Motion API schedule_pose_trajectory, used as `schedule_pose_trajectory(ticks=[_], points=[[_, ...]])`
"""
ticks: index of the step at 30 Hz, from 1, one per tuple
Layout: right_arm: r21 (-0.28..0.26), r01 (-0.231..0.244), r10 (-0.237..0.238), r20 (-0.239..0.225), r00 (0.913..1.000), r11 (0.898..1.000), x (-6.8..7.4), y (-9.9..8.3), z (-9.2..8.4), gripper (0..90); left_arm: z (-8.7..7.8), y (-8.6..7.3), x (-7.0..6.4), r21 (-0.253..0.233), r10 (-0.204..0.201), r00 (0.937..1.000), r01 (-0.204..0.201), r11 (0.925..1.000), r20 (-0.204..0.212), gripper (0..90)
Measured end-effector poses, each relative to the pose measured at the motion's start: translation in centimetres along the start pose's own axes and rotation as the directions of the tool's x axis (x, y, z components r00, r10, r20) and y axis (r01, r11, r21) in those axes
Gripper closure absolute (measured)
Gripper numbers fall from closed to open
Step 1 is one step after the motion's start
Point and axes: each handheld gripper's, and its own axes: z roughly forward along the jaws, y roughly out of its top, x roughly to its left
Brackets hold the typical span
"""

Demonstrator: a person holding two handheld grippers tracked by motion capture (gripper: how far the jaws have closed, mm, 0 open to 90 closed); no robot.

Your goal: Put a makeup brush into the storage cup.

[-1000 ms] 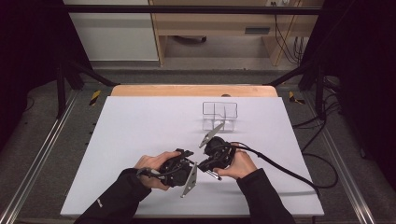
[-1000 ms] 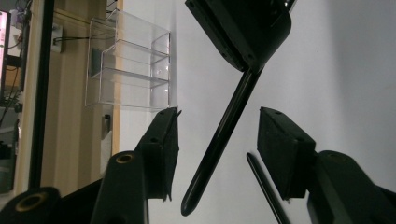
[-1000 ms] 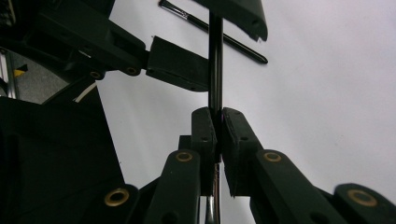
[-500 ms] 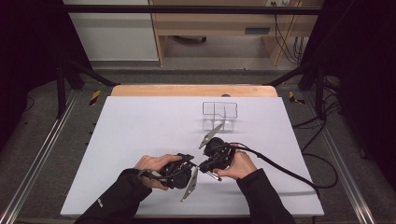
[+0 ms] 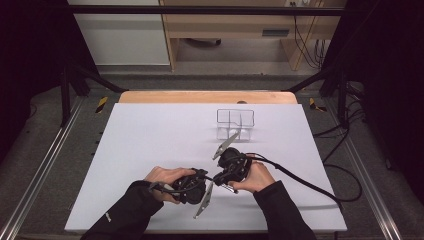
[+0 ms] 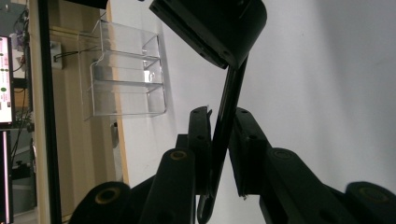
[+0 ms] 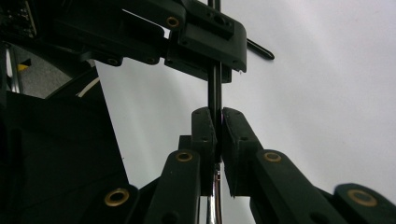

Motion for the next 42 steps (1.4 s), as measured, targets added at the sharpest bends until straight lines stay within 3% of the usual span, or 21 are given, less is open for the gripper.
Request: schedule_pose_trajectory(ticks=[14,23,29,37,42], points=[[0.002,0.004,-0.004,-0.005,1.0000,1.000,0.0,0.0,-0.1,83.7,0.0,0.1,-0.3,0.005,0.025,0.9995,-0.025,0.9997,0.022,82.7],[-0.017,0.001,-0.001,0.001,1.0000,1.000,0.0,0.0,-0.2,82.5,-0.1,0.0,-0.2,0.007,-0.009,0.9990,0.009,0.9999,0.043,83.1],[-0.064,0.001,0.002,0.044,0.9990,0.998,0.1,-0.1,-1.1,75.8,0.0,-0.4,-0.2,0.024,-0.048,0.9972,0.047,0.9986,0.056,83.1],[-0.165,0.000,0.023,0.138,0.9901,0.986,0.0,-0.3,-2.6,57.9,-0.1,-1.3,0.0,0.036,-0.152,0.9841,0.149,0.9881,0.092,83.0],[-0.253,-0.001,0.056,0.211,0.9760,0.967,-0.1,-0.5,-3.6,45.8,-0.2,-1.8,0.2,0.046,-0.213,0.9709,0.209,0.9768,0.110,83.0]])
